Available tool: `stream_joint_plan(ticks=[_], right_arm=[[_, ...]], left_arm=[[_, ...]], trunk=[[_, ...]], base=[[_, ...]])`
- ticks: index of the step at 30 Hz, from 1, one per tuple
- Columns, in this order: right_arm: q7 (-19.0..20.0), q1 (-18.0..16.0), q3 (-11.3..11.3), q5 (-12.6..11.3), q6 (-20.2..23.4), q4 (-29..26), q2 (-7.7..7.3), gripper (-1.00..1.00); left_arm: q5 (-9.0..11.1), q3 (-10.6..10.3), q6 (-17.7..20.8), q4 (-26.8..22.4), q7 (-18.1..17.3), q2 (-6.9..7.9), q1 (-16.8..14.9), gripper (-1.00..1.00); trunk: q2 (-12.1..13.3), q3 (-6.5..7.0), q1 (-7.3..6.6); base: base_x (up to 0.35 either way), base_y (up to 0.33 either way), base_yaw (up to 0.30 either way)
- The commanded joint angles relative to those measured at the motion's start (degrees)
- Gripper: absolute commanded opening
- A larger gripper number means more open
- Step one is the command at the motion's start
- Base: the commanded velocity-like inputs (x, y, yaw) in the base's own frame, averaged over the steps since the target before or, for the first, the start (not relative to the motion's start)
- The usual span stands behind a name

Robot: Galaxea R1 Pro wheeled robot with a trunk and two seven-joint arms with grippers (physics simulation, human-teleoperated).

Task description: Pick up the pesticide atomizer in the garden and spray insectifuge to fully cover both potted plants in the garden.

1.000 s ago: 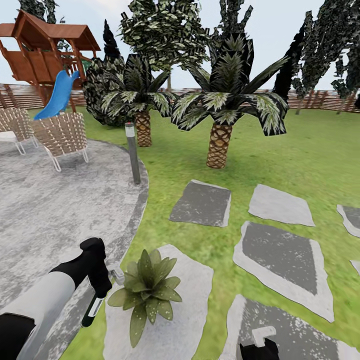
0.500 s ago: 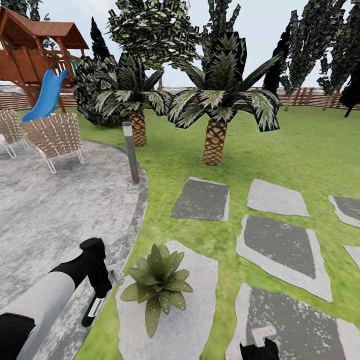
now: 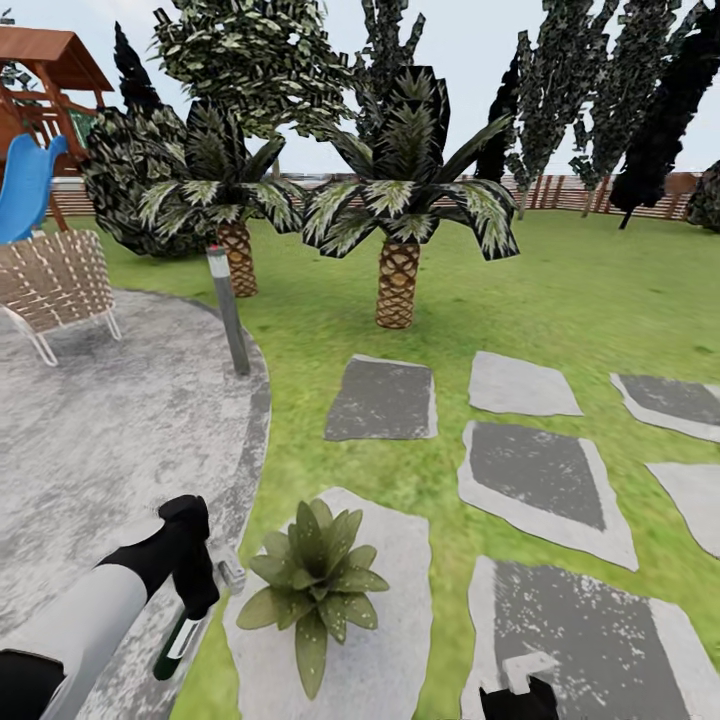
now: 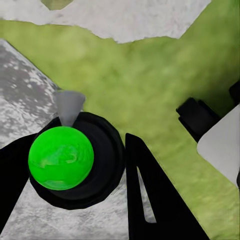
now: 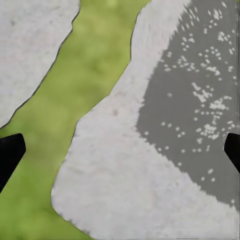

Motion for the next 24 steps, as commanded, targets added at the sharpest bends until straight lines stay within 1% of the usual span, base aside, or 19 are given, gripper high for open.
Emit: stream_joint_plan(ticks=[1, 5, 15, 19, 24], right_arm=[[-0.12, -0.06, -0.40, 0.60, -0.28, 0.10, 0.03, 1.00], [-0.12, -0.06, -0.40, 0.60, -0.29, 0.10, 0.03, 1.00], [-0.04, -0.06, -0.40, 0.83, -0.40, 0.10, -0.22, 1.00], [-0.11, -0.06, -0.40, 0.76, -0.34, 0.07, -0.22, 1.00], [-0.12, -0.06, -0.40, 0.61, -0.32, 0.02, -0.15, 1.00]], left_arm=[[-0.11, -0.27, 0.60, -0.08, 0.16, 0.04, 0.57, -1.00], [-0.09, -0.27, 0.65, -0.07, 0.72, 0.03, 1.52, -1.00], [-0.02, -0.27, 0.48, -0.14, 0.70, 0.37, 1.78, -1.00], [-0.09, -0.27, 0.53, -0.15, 0.84, 0.09, 1.84, -1.00], [-0.02, -0.22, 0.69, -0.15, 0.90, 0.07, 1.84, -1.00]], trunk=[[-0.02, -0.05, 0.00], [-0.02, -0.05, 0.00], [-0.02, -0.05, 0.00], [-0.02, -0.05, 0.00], [-0.02, -0.04, 0.00]], base=[[0.025, 0.022, -0.257], [0.006, 0.005, -0.151], [0.000, 0.000, -0.006], [-0.016, -0.001, 0.000], [-0.260, -0.018, -0.054]])
